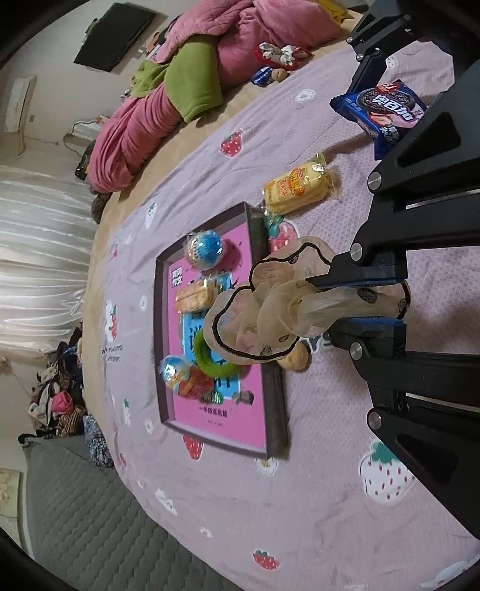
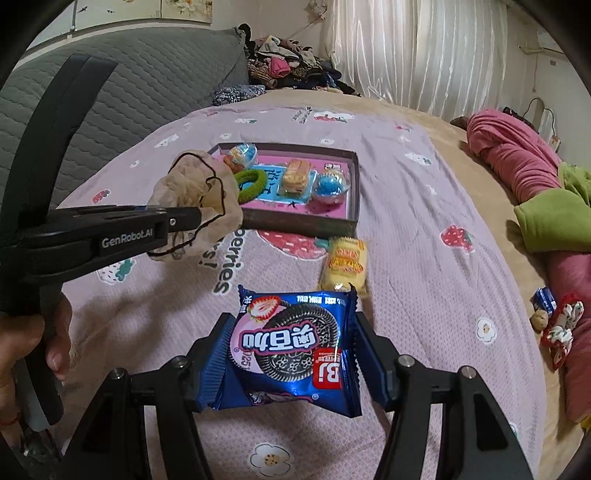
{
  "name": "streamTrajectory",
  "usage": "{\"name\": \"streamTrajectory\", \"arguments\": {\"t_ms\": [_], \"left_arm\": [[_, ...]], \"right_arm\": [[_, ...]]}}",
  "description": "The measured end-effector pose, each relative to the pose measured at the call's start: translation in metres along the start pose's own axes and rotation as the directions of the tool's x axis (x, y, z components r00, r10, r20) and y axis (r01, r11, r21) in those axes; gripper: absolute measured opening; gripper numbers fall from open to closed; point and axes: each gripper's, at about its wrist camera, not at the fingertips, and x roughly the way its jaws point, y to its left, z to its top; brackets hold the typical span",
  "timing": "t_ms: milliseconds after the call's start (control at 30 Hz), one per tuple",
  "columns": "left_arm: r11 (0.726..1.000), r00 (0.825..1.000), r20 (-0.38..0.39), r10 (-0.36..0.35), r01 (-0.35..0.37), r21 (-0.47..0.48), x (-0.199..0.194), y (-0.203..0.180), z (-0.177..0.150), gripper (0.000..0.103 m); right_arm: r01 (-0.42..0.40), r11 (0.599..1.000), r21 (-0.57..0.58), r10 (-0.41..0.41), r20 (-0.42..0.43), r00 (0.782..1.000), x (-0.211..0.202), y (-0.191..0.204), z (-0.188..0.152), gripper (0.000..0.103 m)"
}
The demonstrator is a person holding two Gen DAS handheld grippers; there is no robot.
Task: Organize objects
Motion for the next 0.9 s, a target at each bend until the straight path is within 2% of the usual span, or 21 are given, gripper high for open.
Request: {"name": "streamTrajectory", "arguments": {"t_ms": [400, 900], "left_arm": [[0.999, 0.999, 0.038, 0.031, -0.03, -0.024, -0.031, 0.028, 0.007, 0.011], [0.997, 0.991, 0.112, 0.076, -0.072, -0.035, -0.074, 0.062, 0.038, 0.011]], "right_arm": [[0.01, 1.0, -0.015, -0.009, 0.057, 0.998, -0.017, 0.02, 0.038, 0.063], [0.027, 0.999, -0.02, -0.024, 0.134, 0.991, -0.035, 0.032, 0.097, 0.063]]}}
